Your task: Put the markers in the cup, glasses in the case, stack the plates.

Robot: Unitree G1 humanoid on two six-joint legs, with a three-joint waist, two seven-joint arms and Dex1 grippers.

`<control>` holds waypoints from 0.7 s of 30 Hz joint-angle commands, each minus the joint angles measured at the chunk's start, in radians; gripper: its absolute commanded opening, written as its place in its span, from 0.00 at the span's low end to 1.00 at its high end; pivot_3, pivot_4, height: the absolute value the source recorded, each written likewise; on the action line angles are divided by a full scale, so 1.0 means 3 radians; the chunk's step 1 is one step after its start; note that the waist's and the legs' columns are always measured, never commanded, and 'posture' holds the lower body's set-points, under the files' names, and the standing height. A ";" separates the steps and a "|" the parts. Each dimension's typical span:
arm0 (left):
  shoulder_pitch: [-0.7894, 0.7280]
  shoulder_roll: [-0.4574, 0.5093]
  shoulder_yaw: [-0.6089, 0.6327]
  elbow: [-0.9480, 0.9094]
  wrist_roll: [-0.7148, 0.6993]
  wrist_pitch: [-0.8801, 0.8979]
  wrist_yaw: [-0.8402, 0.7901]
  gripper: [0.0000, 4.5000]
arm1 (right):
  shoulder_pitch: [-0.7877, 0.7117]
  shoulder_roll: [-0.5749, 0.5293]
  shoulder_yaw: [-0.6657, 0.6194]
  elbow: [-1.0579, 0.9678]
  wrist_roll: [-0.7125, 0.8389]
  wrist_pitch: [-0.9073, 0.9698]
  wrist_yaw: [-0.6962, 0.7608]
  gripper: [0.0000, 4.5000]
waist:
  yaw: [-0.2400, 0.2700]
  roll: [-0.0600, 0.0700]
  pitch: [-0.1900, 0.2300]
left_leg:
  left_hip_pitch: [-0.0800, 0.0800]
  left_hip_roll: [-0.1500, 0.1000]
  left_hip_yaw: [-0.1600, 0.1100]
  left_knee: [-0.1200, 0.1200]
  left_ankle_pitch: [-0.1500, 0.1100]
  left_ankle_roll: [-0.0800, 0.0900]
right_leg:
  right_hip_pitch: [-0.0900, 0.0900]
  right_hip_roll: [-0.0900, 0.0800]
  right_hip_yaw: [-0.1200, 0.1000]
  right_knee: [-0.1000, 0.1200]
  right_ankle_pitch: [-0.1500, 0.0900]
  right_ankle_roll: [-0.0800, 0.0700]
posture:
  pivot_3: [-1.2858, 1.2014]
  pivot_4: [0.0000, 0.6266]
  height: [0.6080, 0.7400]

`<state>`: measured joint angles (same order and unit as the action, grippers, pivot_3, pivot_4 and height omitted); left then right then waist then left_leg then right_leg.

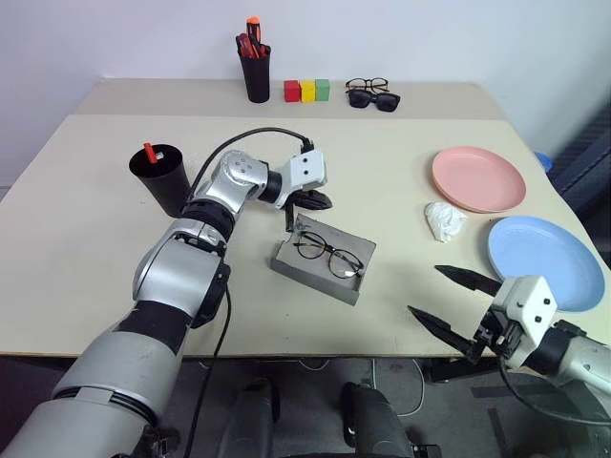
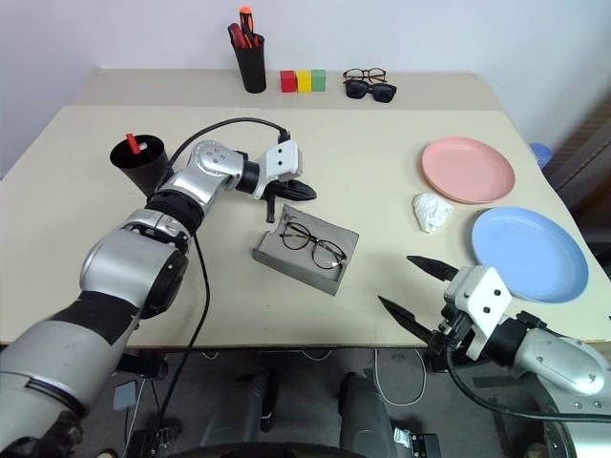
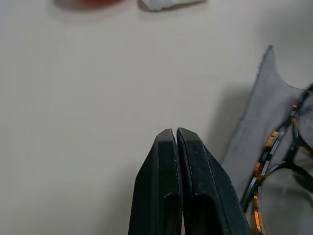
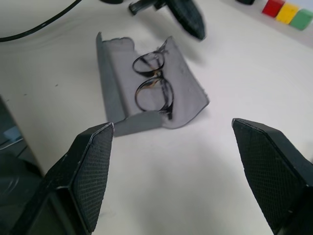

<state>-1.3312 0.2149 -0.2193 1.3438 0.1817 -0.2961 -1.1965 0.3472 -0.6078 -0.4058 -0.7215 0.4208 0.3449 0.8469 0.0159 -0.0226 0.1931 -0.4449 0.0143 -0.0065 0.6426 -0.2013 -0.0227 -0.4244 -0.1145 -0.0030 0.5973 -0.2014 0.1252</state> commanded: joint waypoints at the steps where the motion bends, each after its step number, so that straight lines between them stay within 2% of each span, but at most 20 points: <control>1: -0.0121 -0.0004 0.0075 -0.0010 -0.0011 0.0059 -0.0259 0.01 | -0.0055 -0.0045 0.0021 -0.0141 0.0102 0.0029 -0.0091 0.88 | -0.0003 0.0000 0.0000 | 0.0000 0.0000 0.0000 0.0000 0.0000 0.0000 | 0.0000 0.0000 0.0000 0.0000 0.0000 0.0000 | 0.52 0.24 1.00; 9: -0.0067 0.0144 0.0099 -0.0049 -0.0039 0.0295 -0.1162 0.01 | -0.0223 -0.0106 0.0120 -0.0089 0.0131 0.0094 -0.0198 0.88 | -0.0008 0.0000 0.0000 | 0.0001 0.0000 0.0000 0.0002 -0.0001 0.0002 | 0.0000 0.0000 0.0000 0.0003 0.0000 -0.0001 | 0.52 0.24 1.00; 14: -0.0022 0.0177 0.0184 -0.0109 -0.0125 0.0258 -0.1352 0.01 | -0.0328 -0.0129 0.0197 0.0004 0.0115 0.0080 -0.0228 0.88 | 0.0001 0.0000 0.0000 | -0.0002 0.0000 -0.0001 0.0007 -0.0002 0.0004 | 0.0000 0.0000 0.0000 0.0003 0.0000 -0.0001 | 0.52 0.24 1.00; 16: -0.0012 0.0162 0.0225 -0.0131 -0.0126 0.0189 -0.1168 0.01 | -0.0349 -0.0134 0.0222 0.0063 0.0097 0.0041 -0.0214 0.88 | 0.0000 0.0000 0.0000 | -0.0004 0.0000 -0.0001 0.0010 -0.0004 0.0008 | 0.0001 0.0000 0.0000 0.0003 0.0000 -0.0001 | 0.52 0.24 1.00; 21: -0.0029 0.0081 0.0084 -0.0128 0.0149 -0.0001 -0.0095 0.01 | -0.0394 -0.0131 0.0264 0.0209 0.0080 -0.0077 -0.0166 0.88 | -0.0003 0.0000 0.0000 | -0.0003 0.0000 -0.0002 0.0012 -0.0006 0.0011 | 0.0002 0.0000 0.0000 0.0004 0.0001 0.0001 | 0.52 0.24 1.00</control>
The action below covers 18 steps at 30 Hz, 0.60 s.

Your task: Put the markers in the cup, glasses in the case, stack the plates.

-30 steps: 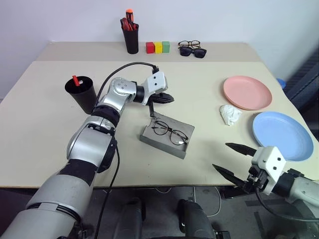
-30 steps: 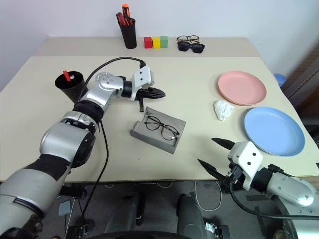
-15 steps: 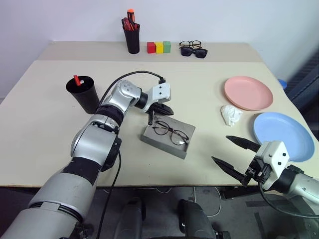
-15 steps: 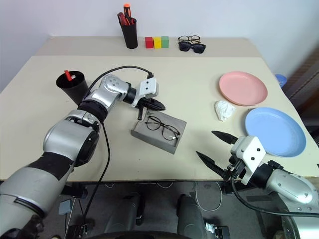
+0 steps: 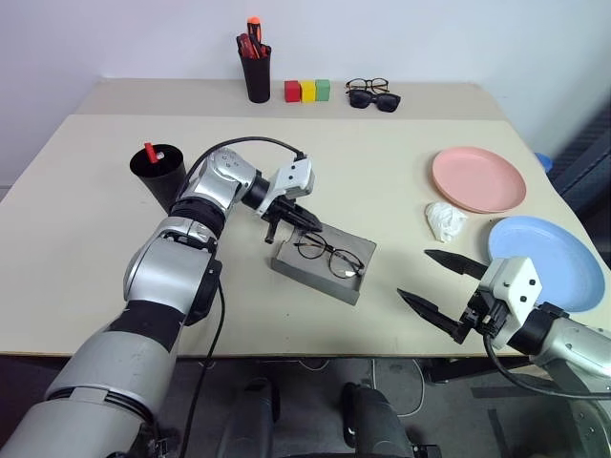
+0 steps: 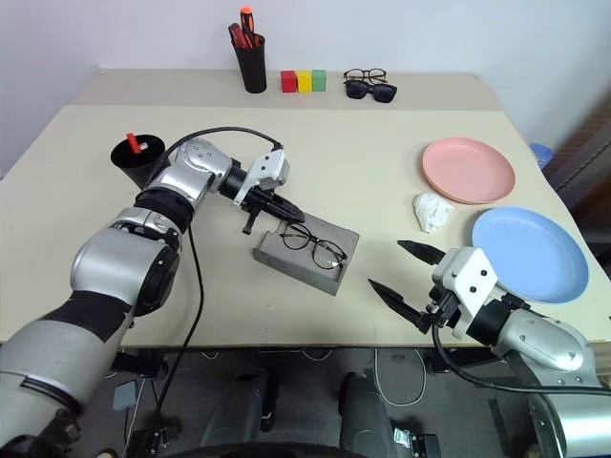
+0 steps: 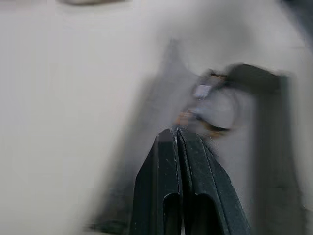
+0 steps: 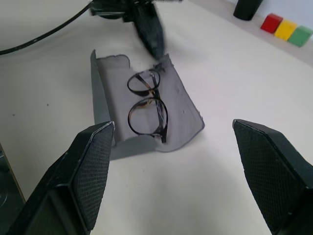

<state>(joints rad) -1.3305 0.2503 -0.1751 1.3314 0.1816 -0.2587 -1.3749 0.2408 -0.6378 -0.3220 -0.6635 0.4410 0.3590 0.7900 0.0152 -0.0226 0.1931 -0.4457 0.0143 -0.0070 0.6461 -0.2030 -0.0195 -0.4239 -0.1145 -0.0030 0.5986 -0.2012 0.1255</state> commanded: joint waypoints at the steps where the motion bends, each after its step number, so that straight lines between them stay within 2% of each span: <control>1: -0.0033 -0.0059 -0.0089 -0.0080 0.0184 -0.0145 0.0602 0.01 | -0.0047 -0.0026 -0.0006 0.0042 0.0008 -0.0145 0.0029 0.88 | 0.0000 0.0000 0.0000 | 0.0000 0.0000 0.0000 0.0000 0.0000 0.0000 | 0.0000 0.0000 0.0000 0.0000 0.0000 0.0001 | 0.52 0.24 1.00; 5: -0.0046 -0.0175 -0.0232 -0.0047 0.0394 -0.0211 0.1121 0.01 | -0.0055 -0.0009 0.0025 0.0133 -0.0018 -0.0233 0.0037 0.88 | 0.0000 0.0000 0.0000 | 0.0000 0.0000 0.0000 0.0000 0.0000 0.0000 | 0.0000 0.0000 0.0000 0.0000 0.0004 0.0009 | 0.52 0.24 1.00; 9: -0.0017 -0.0291 -0.0248 -0.0012 0.0439 -0.0178 0.1246 0.01 | -0.0053 -0.0012 0.0037 0.0143 -0.0017 -0.0264 0.0019 0.88 | 0.0000 0.0000 0.0000 | 0.0000 -0.0001 0.0000 0.0000 0.0000 0.0000 | 0.0000 0.0000 0.0000 0.0000 0.0004 0.0008 | 0.52 0.24 1.00; 13: 0.0060 -0.0317 -0.0133 0.0013 0.0313 -0.0032 0.0976 0.01 | -0.0028 -0.0031 0.0013 0.0107 -0.0003 -0.0266 -0.0001 0.88 | -0.0008 0.0000 0.0000 | 0.0001 -0.0001 0.0000 0.0000 0.0000 0.0000 | 0.0000 0.0000 0.0000 0.0000 0.0000 0.0001 | 0.52 0.24 1.00; 18: 0.0175 -0.0168 -0.0083 -0.0001 0.0239 0.0142 0.0354 0.01 | 0.0000 -0.0057 -0.0027 0.0099 0.0008 -0.0261 -0.0003 0.88 | -0.0012 0.0001 0.0000 | 0.0004 0.0000 0.0001 -0.0001 0.0000 0.0000 | 0.0000 0.0001 0.0000 0.0003 0.0000 0.0000 | 0.52 0.24 1.00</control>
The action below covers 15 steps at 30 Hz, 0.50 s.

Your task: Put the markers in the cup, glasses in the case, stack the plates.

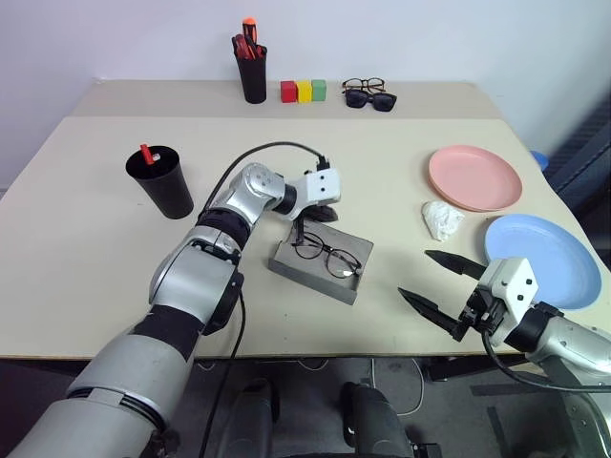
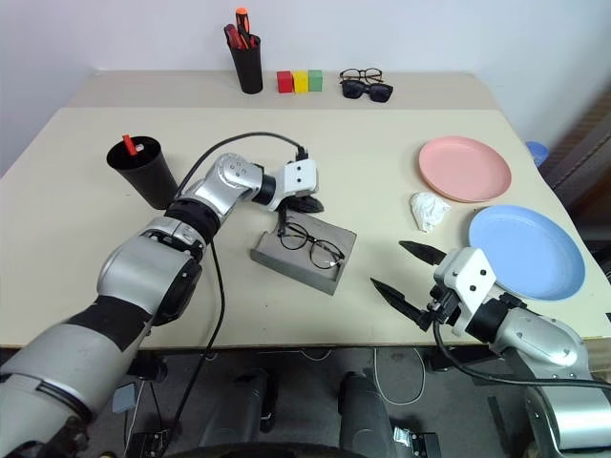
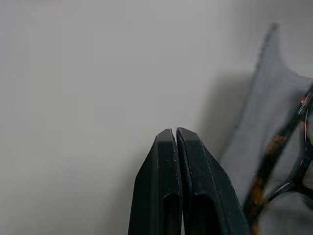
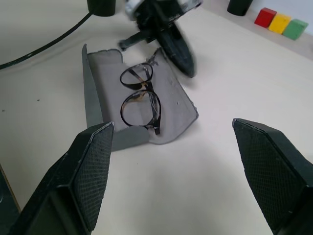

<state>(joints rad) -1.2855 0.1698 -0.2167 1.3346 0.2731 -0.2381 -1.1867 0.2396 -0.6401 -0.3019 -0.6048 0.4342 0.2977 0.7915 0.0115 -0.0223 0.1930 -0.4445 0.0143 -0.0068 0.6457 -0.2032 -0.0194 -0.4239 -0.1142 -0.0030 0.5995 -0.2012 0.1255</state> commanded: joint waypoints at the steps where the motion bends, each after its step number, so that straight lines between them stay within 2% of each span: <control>1: 0.0046 0.0134 0.0043 -0.0024 -0.0056 0.0054 -0.0338 0.01 | 0.0000 -0.0054 -0.0098 -0.0091 0.0033 -0.0056 -0.0009 0.88 | 0.0003 0.0000 0.0000 | 0.0000 0.0000 0.0000 0.0000 0.0000 0.0000 | 0.0000 0.0000 0.0000 0.0000 0.0000 0.0000 | 0.52 0.24 1.00; 7: 0.0139 0.0296 0.0148 -0.0106 -0.0220 0.0149 -0.0986 0.01 | -0.0072 -0.0074 -0.0073 -0.0009 0.0020 -0.0067 -0.0006 0.88 | 0.0013 0.0000 0.0000 | -0.0002 0.0000 0.0000 0.0001 0.0000 0.0000 | 0.0001 0.0000 0.0000 -0.0001 0.0000 -0.0001 | 0.52 0.24 1.00; 15: 0.0233 0.0390 0.0186 -0.0278 -0.0422 0.0394 -0.1402 0.01 | -0.0189 -0.0069 -0.0002 0.0132 -0.0008 -0.0119 0.0037 0.88 | 0.0007 0.0000 0.0000 | -0.0001 0.0000 0.0000 0.0003 0.0000 0.0000 | 0.0003 -0.0001 0.0000 0.0000 0.0000 -0.0001 | 0.52 0.24 1.00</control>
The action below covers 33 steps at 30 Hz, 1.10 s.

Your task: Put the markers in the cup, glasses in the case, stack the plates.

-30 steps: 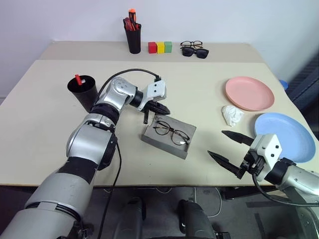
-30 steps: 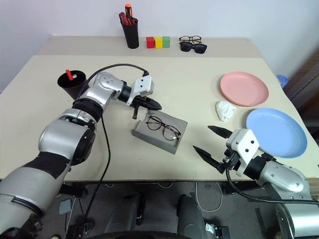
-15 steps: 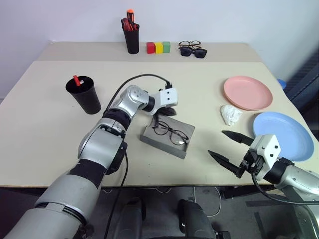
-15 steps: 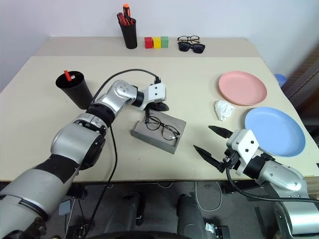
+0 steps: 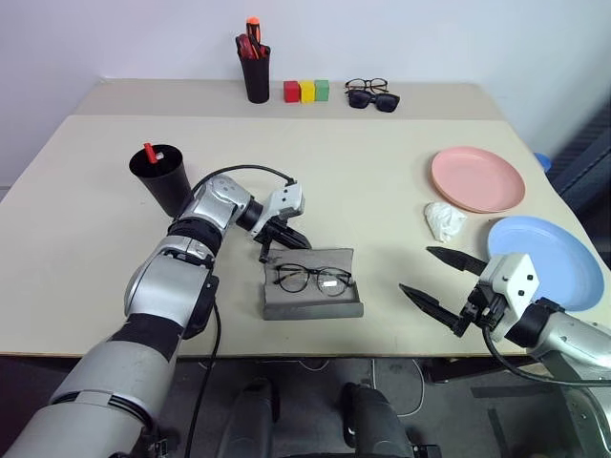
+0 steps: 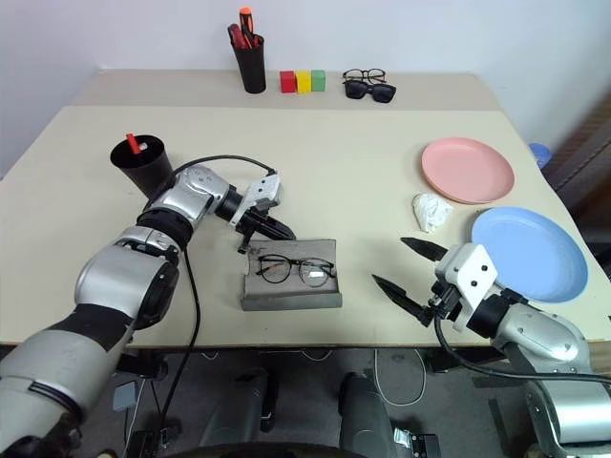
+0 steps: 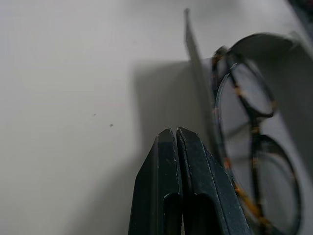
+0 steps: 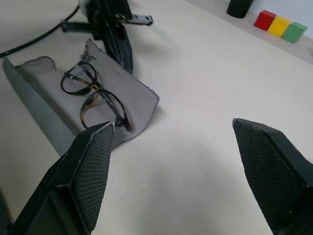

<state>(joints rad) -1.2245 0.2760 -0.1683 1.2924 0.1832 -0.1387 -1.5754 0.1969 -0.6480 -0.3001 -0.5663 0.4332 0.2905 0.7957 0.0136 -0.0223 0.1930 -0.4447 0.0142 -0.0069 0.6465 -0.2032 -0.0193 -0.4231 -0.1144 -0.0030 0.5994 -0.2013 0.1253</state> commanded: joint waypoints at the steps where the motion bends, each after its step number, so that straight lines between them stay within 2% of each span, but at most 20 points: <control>1: 0.0057 0.0041 -0.0008 -0.0166 -0.0154 0.0084 -0.0122 0.01 | -0.0060 -0.0040 0.0005 0.0027 -0.0011 -0.0109 0.0030 0.88 | -0.0001 0.0000 0.0000 | 0.0000 0.0000 0.0000 0.0000 0.0000 0.0000 | 0.0000 0.0000 0.0000 0.0000 0.0000 0.0000 | 0.52 0.24 1.00; 6: 0.0177 0.0108 -0.0280 -0.0441 -0.0497 0.0314 -0.0130 0.01 | -0.0077 -0.0042 0.0016 0.0115 -0.0030 -0.0177 0.0080 0.88 | -0.0002 0.0000 0.0000 | 0.0000 0.0000 -0.0001 0.0000 0.0000 0.0000 | 0.0000 0.0000 0.0000 0.0002 0.0000 0.0000 | 0.52 0.24 1.00; 12: 0.0525 0.0347 -0.0857 -0.1275 -0.1162 0.0692 -0.0130 0.01 | -0.0075 -0.0045 -0.0004 0.0189 -0.0045 -0.0241 0.0113 0.88 | -0.0004 0.0001 -0.0001 | 0.0001 0.0001 -0.0001 0.0000 0.0000 0.0000 | 0.0000 0.0000 0.0001 0.0003 0.0000 0.0000 | 0.52 0.24 1.00; 17: 0.0732 0.0491 -0.0962 -0.1871 -0.1502 0.0964 -0.0130 0.01 | -0.0002 -0.0040 -0.0033 0.0182 -0.0039 -0.0274 0.0131 0.88 | -0.0001 0.0001 -0.0001 | 0.0001 0.0001 -0.0001 0.0001 0.0000 0.0000 | 0.0000 0.0000 0.0002 0.0003 0.0000 -0.0001 | 0.52 0.24 1.00; 24: 0.1072 0.0688 -0.1044 -0.2537 -0.1639 0.1219 -0.0130 0.01 | 0.0120 -0.0023 -0.0034 0.0212 -0.0087 -0.0159 0.0008 0.88 | -0.0007 0.0003 -0.0002 | 0.0003 0.0001 -0.0001 0.0001 0.0000 0.0000 | 0.0001 0.0000 0.0002 0.0003 -0.0001 -0.0002 | 0.52 0.24 1.00; 33: 0.1417 0.0717 -0.0990 -0.2943 -0.1507 0.1328 -0.0083 0.01 | 0.0170 0.0109 -0.0112 0.0228 -0.0186 -0.0046 -0.0413 0.88 | -0.0003 0.0012 -0.0007 | 0.0003 0.0001 0.0000 0.0002 0.0000 0.0000 | 0.0002 0.0000 0.0002 0.0002 -0.0001 -0.0003 | 0.52 0.24 1.00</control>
<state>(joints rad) -0.8159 0.4962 -0.4700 0.4401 -0.2860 0.2543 -1.6065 0.2512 -0.6214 -0.2957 -0.4829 0.3747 0.2734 0.7009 0.0129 -0.0186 0.1908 -0.4435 0.0145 -0.0071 0.6471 -0.2032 -0.0192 -0.4224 -0.1145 -0.0023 0.6001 -0.2016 0.1245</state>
